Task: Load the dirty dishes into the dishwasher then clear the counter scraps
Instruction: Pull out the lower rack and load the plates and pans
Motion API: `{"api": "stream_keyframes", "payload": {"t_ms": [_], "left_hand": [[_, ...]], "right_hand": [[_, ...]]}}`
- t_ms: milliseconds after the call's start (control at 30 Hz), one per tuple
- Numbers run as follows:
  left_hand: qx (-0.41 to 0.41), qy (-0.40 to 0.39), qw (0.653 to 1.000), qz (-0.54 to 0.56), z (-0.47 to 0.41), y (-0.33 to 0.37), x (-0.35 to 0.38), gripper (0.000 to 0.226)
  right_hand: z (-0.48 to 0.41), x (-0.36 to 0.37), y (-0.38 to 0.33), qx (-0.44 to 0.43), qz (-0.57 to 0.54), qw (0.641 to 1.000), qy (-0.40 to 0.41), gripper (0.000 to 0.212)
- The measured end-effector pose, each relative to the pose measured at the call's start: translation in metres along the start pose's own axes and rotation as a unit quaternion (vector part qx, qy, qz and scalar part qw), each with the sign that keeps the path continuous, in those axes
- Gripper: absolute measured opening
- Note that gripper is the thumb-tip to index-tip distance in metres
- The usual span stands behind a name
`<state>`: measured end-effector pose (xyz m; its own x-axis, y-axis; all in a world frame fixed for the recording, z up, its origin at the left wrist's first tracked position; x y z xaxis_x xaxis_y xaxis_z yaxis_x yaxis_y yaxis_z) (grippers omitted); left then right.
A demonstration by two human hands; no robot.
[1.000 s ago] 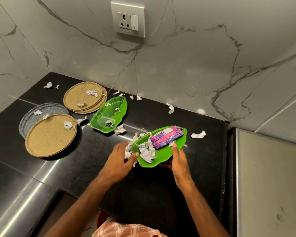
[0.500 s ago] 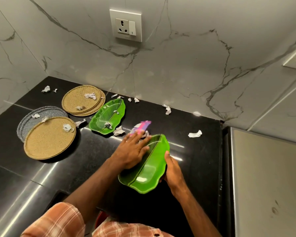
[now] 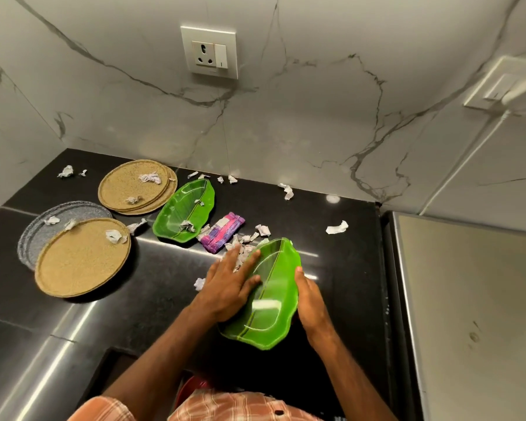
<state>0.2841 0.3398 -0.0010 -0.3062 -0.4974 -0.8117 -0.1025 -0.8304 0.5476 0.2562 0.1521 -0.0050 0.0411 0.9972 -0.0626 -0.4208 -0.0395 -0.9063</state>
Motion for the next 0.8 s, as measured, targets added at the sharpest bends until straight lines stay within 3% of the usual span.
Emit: {"api": "stream_keyframes", "payload": {"t_ms": [100,267,367,467,667,800], "left_hand": [[-0.032,0.059,0.981,0.183,0.002,-0.009,-0.016,0.062],[-0.091,0.062,0.932,0.346,0.02,-0.002,-0.018,0.015],[-0.11,0.071,0.894,0.428,0.026,0.0,-0.004,0.014],[-0.128,0.042,0.837,0.53,0.036,0.014,0.022,0.013],[-0.097,-0.107,0.836,0.529,0.055,0.074,0.088,0.008],[-0.018,-0.133,0.878,0.46,0.063,0.119,0.122,0.035]], "right_hand": [[0.014,-0.005,-0.002,-0.003,-0.031,0.999,0.01,0.052],[0.042,-0.015,0.0,-0.008,-0.065,0.997,0.036,0.049],[0.065,-0.024,0.013,-0.013,-0.095,0.994,0.059,0.036],[0.092,-0.044,0.038,-0.018,-0.043,0.994,0.104,0.02],[0.173,-0.106,0.093,-0.005,-0.039,0.969,0.244,0.013],[0.231,-0.148,0.121,0.035,-0.066,0.947,0.311,0.016]]}}
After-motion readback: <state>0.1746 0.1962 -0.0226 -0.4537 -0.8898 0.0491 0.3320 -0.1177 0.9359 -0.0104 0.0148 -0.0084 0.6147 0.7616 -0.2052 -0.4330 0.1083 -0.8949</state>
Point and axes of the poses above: each hand's wrist, its own z-axis away from the middle knuckle, its own x-axis out of the palm, y = z × x, the point moved 7 cm from there along -z, towards the middle knuckle, and after that the axes turned 7 degrees about z, right-handed, at the moved point
